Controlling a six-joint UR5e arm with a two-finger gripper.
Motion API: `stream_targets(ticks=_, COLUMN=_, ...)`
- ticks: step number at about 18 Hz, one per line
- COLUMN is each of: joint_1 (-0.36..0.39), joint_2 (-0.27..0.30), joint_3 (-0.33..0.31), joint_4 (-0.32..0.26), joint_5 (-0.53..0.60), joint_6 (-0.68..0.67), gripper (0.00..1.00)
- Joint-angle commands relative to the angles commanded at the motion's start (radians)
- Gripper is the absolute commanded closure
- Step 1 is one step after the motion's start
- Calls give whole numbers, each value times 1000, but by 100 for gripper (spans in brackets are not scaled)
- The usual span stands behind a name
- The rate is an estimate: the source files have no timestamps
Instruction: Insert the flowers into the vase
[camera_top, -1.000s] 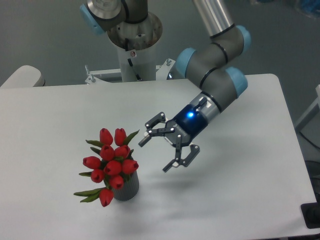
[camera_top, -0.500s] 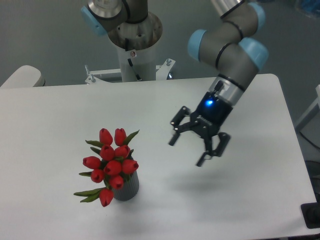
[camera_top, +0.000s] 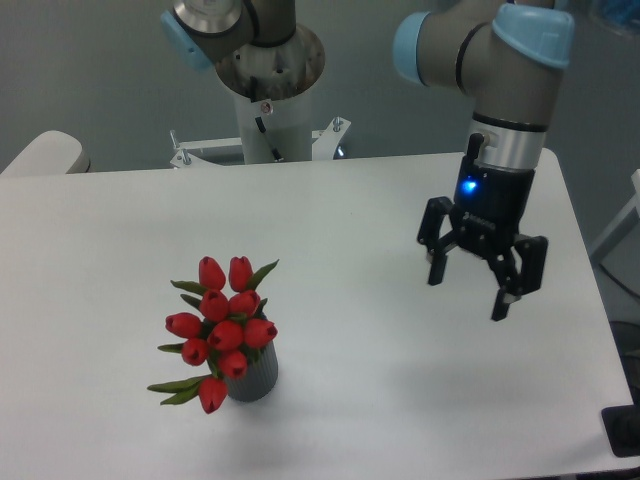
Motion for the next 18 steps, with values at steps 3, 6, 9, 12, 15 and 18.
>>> stream_targets(ticks=3, joint_1=2, joint_2=-12, joint_3=61, joint_4=-75, joint_5=114, joint_6=130, gripper=0)
stream_targets(ticks=6, joint_1=6, joint_2=-24, joint_3=101, joint_4=-115, joint_5=167, joint_6=200, gripper=0)
stream_targets(ticks=9, joint_1=8, joint_2=-38, joint_3=150, joint_4=-181, joint_5=192, joint_6=211, gripper=0)
stream_targets(ticks=12, joint_1=9, joint_2=-46, joint_3=164, joint_4=-206, joint_5=207, joint_6=214, gripper=0)
stream_targets(ticks=15, joint_1=3, joint_2=-46, joint_3=163, joint_4=-201, joint_5=211, joint_6=214, gripper=0)
stream_targets(ticks=18, joint_1=0, joint_2=-44, joint_3=158, joint_4=-200, joint_5=212, joint_6=212, gripper=0)
